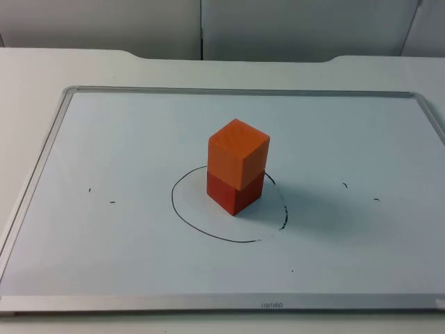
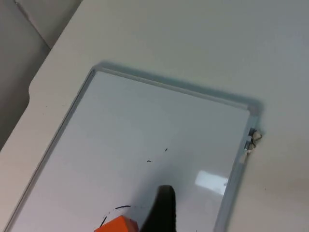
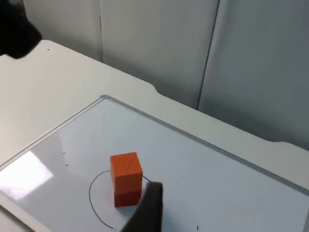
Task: Pick up one cube with the left hand and another cube with the right hand. First place the cube in the right hand at the target position, then stack the cube in the left hand on top.
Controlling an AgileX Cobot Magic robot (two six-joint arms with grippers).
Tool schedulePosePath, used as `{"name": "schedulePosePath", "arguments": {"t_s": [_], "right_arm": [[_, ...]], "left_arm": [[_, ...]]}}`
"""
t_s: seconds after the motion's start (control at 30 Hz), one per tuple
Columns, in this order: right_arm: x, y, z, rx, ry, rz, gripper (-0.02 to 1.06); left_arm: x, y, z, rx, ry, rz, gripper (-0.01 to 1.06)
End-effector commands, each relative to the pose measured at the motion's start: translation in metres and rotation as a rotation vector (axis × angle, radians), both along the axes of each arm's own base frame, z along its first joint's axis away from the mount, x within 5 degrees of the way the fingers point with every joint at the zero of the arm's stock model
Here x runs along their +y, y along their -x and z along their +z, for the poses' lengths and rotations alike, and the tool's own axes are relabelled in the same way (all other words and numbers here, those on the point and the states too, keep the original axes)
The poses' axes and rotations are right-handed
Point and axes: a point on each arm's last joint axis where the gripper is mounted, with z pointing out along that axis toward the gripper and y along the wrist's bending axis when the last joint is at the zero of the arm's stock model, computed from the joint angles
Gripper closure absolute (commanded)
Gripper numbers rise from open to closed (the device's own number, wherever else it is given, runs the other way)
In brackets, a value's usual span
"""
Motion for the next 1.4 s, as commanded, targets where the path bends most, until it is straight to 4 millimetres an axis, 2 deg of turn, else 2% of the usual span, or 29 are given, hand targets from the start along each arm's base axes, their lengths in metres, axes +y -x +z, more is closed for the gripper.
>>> {"name": "schedulePosePath", "arguments": {"t_s": [0.0, 0.17, 0.3, 0.33, 0.43, 0.47, 0.6, 0.63, 0.7, 0.73, 0.77, 0.9, 0.93, 0.97, 1.07, 1.2, 1.37], "right_arm": [[0.0, 0.003, 0.0, -0.024, -0.001, 0.024, 0.23], [-0.004, 0.012, -0.01, -0.053, -0.007, 0.06, 0.23], [-0.01, 0.021, -0.031, -0.05, -0.01, 0.062, 0.23], [-0.01, 0.021, -0.031, -0.05, -0.01, 0.062, 0.23], [-0.014, 0.032, -0.044, -0.056, -0.021, 0.095, 0.23], [-0.014, 0.032, -0.044, -0.056, -0.021, 0.095, 0.23], [-0.014, 0.045, -0.063, -0.023, -0.038, 0.176, 0.23], [-0.014, 0.045, -0.063, -0.023, -0.038, 0.176, 0.23], [-0.015, 0.049, -0.071, -0.003, -0.039, 0.191, 0.23], [-0.017, 0.051, -0.076, 0.004, -0.034, 0.193, 0.23], [-0.017, 0.051, -0.076, 0.004, -0.034, 0.193, 0.23], [-0.022, 0.058, -0.091, 0.038, -0.022, 0.194, 0.23], [-0.022, 0.058, -0.091, 0.038, -0.022, 0.194, 0.23], [-0.023, 0.06, -0.092, 0.045, -0.023, 0.193, 0.23], [-0.027, 0.066, -0.097, 0.061, -0.011, 0.197, 0.23], [-0.03, 0.07, -0.103, 0.106, 0.031, 0.204, 0.23], [-0.029, 0.073, -0.106, 0.134, 0.053, 0.234, 0.23]], "left_arm": [[0.0, 0.006, -0.004, -0.029, -0.003, -0.002, 0.29], [0.02, 0.017, -0.023, -0.031, 0.056, -0.015, 0.29], [0.056, 0.035, -0.041, -0.025, 0.112, -0.014, 0.29], [0.056, 0.035, -0.041, -0.025, 0.112, -0.014, 0.29], [0.098, 0.053, -0.06, -0.011, 0.118, -0.008, 0.29], [0.098, 0.053, -0.06, -0.011, 0.118, -0.008, 0.29], [0.149, 0.077, -0.081, -0.006, 0.147, -0.009, 0.29], [0.149, 0.077, -0.081, -0.006, 0.147, -0.009, 0.29], [0.178, 0.091, -0.099, 0.013, 0.176, -0.011, 0.29], [0.187, 0.095, -0.106, 0.03, 0.186, 0.004, 0.29], [0.187, 0.095, -0.106, 0.03, 0.186, 0.004, 0.29], [0.222, 0.11, -0.137, 0.07, 0.205, 0.046, 0.29], [0.222, 0.11, -0.137, 0.07, 0.205, 0.046, 0.29], [0.234, 0.115, -0.148, 0.09, 0.209, 0.064, 0.29], [0.252, 0.124, -0.166, 0.124, 0.224, 0.088, 0.29], [0.268, 0.132, -0.18, 0.148, 0.233, 0.094, 0.29], [0.281, 0.14, -0.185, 0.155, 0.293, 0.078, 0.29]]}}
